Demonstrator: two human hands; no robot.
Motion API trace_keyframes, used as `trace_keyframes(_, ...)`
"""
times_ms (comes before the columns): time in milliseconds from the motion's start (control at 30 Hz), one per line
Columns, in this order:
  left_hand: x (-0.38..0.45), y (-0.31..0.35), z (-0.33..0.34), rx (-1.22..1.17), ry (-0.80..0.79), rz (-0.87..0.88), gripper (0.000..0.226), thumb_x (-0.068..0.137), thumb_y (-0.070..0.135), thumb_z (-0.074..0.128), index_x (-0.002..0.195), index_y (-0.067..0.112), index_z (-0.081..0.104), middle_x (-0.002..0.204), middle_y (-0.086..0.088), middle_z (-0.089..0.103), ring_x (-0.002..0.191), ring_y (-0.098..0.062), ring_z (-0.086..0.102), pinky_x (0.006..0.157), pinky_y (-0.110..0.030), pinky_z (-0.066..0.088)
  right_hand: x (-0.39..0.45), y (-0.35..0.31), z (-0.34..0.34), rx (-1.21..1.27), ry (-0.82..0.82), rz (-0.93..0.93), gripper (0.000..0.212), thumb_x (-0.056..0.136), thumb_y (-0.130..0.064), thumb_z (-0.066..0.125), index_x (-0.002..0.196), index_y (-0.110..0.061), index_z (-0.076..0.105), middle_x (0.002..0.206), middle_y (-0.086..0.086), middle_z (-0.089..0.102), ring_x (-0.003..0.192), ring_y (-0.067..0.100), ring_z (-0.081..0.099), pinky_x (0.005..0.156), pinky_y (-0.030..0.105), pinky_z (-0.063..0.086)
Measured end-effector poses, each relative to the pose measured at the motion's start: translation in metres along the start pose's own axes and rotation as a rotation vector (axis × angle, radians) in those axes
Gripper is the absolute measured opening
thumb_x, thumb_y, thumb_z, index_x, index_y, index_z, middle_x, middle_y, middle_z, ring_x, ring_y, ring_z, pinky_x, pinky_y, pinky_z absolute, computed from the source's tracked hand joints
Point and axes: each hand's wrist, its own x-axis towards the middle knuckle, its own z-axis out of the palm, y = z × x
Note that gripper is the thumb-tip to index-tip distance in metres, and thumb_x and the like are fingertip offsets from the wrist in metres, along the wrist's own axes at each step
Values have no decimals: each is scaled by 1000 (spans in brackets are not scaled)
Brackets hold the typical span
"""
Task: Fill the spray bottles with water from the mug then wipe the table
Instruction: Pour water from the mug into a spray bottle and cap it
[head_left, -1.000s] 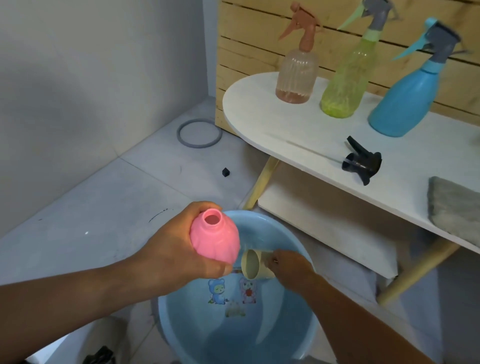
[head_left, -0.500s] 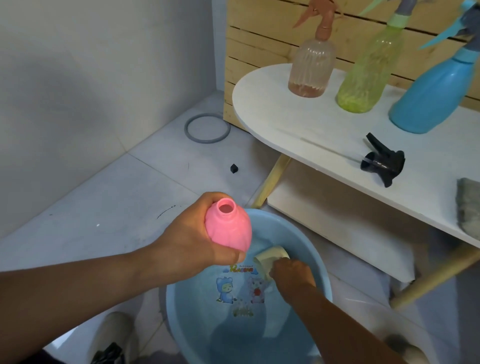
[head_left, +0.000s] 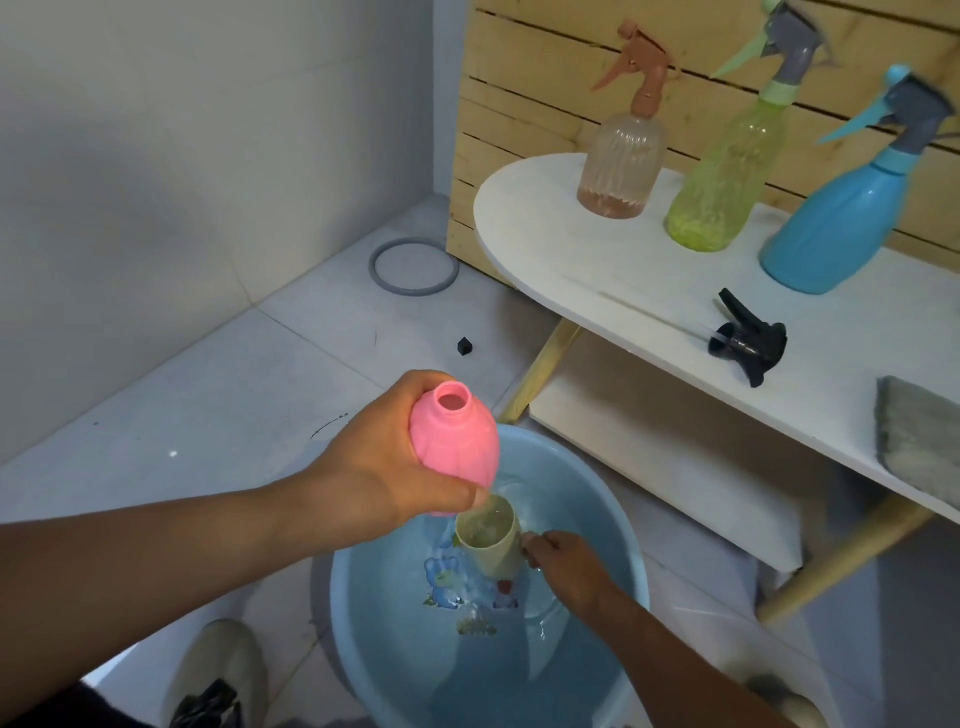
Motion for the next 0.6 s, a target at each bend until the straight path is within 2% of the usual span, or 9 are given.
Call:
trace_keyframes(67, -1, 3, -3, 26, 15, 6, 81, 60, 17, 99, 121, 42, 51, 114, 19, 60, 106, -6, 60, 65, -14, 54, -10, -4, -3, 124, -1, 37, 38, 93, -41, 63, 66, -17, 57, 63, -1, 53, 54, 10, 44, 54, 22, 36)
trace_keyframes(167, -5, 4, -10, 30, 34, 16, 81, 62, 18, 99, 122, 41, 49, 115, 19, 59, 105, -5, 59, 61, -14, 52, -30, -17, -16, 219, -19, 38, 39, 75, -54, 73, 68, -22, 52, 67, -2, 45, 59, 13, 38, 53, 23, 31)
trace_keyframes(267, -11, 6, -18, 41, 56, 35, 81, 62, 21, 99, 122, 41, 48, 116, 18, 58, 106, -8, 59, 66, -16, 51, -53, -40, -39, 240, -26, -2, 40, 79, -50, 78, 68, -23, 50, 69, -1, 43, 62, 15, 35, 48, 21, 28)
trace_keyframes(400, -18, 10, -25, 43, 92, 51, 83, 63, 21, 98, 126, 39, 47, 115, 18, 57, 103, -6, 58, 68, -18, 49, -87, -75, -74, 281, 31, -57, 27, 84, -34, 77, 70, -20, 59, 66, -1, 48, 51, 9, 37, 44, 17, 30)
trace_keyframes(533, -22, 11, -27, 44, 127, 73, 85, 61, 24, 99, 127, 38, 47, 116, 18, 57, 103, -5, 58, 70, -22, 51, -122, -110, -108, 265, 103, -130, 32, 87, -35, 75, 70, -15, 56, 60, -4, 46, 50, 8, 36, 47, 16, 31)
trace_keyframes(600, -25, 12, -28, 45, 136, 82, 86, 60, 26, 99, 128, 39, 48, 116, 18, 57, 103, -6, 58, 71, -24, 52, -138, -126, -123, 252, 144, -152, 38, 87, -41, 75, 70, -12, 57, 64, 0, 49, 61, 12, 42, 56, 22, 33)
